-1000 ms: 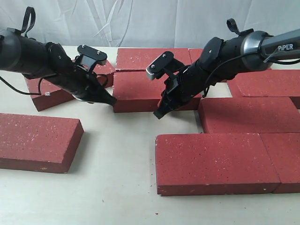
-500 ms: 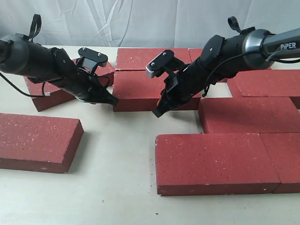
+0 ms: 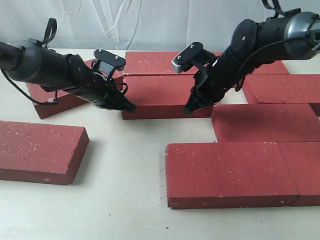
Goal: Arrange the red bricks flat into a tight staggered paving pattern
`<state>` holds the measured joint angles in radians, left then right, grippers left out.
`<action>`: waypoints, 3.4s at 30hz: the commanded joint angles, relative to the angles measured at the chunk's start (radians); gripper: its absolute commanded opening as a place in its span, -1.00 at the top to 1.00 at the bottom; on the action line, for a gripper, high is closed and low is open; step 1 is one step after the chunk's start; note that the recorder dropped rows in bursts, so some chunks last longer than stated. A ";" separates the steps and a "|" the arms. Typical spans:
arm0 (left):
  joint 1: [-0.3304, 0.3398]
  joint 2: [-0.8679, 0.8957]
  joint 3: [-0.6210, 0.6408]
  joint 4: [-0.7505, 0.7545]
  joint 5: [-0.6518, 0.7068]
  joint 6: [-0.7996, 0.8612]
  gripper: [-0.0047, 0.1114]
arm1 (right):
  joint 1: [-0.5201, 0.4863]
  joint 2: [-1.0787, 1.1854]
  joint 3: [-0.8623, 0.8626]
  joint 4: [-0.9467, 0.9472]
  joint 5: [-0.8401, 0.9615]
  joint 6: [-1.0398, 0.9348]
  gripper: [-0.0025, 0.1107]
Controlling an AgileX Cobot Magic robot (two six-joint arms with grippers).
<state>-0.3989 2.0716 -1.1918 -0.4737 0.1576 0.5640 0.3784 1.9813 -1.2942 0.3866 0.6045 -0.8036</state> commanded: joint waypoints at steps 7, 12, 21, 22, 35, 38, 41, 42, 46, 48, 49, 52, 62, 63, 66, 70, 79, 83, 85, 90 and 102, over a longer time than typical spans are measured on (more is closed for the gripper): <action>-0.004 0.058 -0.027 -0.008 -0.038 -0.002 0.92 | -0.157 -0.012 -0.007 0.013 -0.015 0.103 0.97; -0.012 0.068 -0.047 -0.007 -0.018 -0.002 0.92 | -0.157 -0.012 -0.007 0.018 -0.011 0.103 0.97; -0.061 0.068 -0.049 0.022 -0.031 0.000 0.92 | -0.157 -0.012 -0.007 0.016 -0.019 0.103 0.97; -0.061 0.068 -0.049 0.023 -0.036 0.000 0.92 | -0.157 -0.012 -0.007 0.016 -0.019 0.103 0.97; 0.038 0.051 -0.051 0.070 0.026 -0.007 0.92 | -0.157 -0.016 -0.007 -0.021 -0.013 0.102 0.97; 0.044 0.036 -0.059 0.044 0.077 -0.007 0.92 | -0.188 -0.064 -0.005 -0.132 -0.012 0.242 0.97; 0.011 0.036 -0.101 0.018 0.101 -0.007 0.92 | -0.227 -0.120 0.025 -0.130 -0.037 0.259 0.97; 0.005 0.036 -0.110 0.018 0.110 -0.007 0.92 | -0.233 -0.127 0.034 -0.130 -0.050 0.259 0.97; -0.002 0.044 -0.139 -0.009 0.134 -0.007 0.92 | -0.238 -0.135 0.056 -0.132 -0.069 0.259 0.97; -0.002 0.044 -0.145 0.020 0.149 -0.007 0.92 | -0.238 -0.135 0.056 -0.128 -0.073 0.259 0.97; 0.008 0.034 -0.145 0.023 0.152 -0.007 0.92 | -0.238 -0.135 0.056 -0.128 -0.077 0.259 0.97; 0.018 0.027 -0.150 -0.010 0.152 -0.014 0.92 | -0.238 -0.135 0.056 -0.128 -0.081 0.259 0.97; -0.003 0.076 -0.219 -0.076 0.183 -0.031 0.92 | -0.238 -0.135 0.056 -0.112 -0.087 0.259 0.97; -0.013 0.085 -0.231 -0.079 0.198 -0.031 0.92 | -0.238 -0.135 0.056 -0.112 -0.089 0.259 0.97; -0.030 0.103 -0.255 -0.079 0.209 -0.031 0.92 | -0.238 -0.135 0.056 -0.112 -0.089 0.259 0.97; -0.036 0.111 -0.264 -0.096 0.186 -0.031 0.92 | -0.238 -0.135 0.056 -0.112 -0.089 0.259 0.97; -0.057 0.139 -0.268 -0.122 0.144 -0.031 0.92 | -0.238 -0.135 0.056 -0.112 -0.089 0.259 0.97; -0.073 0.156 -0.292 -0.122 0.136 -0.031 0.92 | -0.238 -0.135 0.056 -0.112 -0.089 0.259 0.97; -0.081 0.168 -0.307 -0.134 0.138 -0.031 0.92 | -0.238 -0.135 0.056 -0.112 -0.093 0.259 0.97; -0.103 0.192 -0.339 -0.140 0.138 -0.031 0.92 | -0.238 -0.135 0.056 -0.110 -0.095 0.259 0.97; -0.143 0.216 -0.387 -0.147 0.141 -0.031 0.92 | -0.238 -0.135 0.056 -0.105 -0.097 0.259 0.97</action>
<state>-0.5138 2.2696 -1.5653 -0.5976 0.2787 0.5353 0.1452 1.8572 -1.2437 0.2751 0.5160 -0.5417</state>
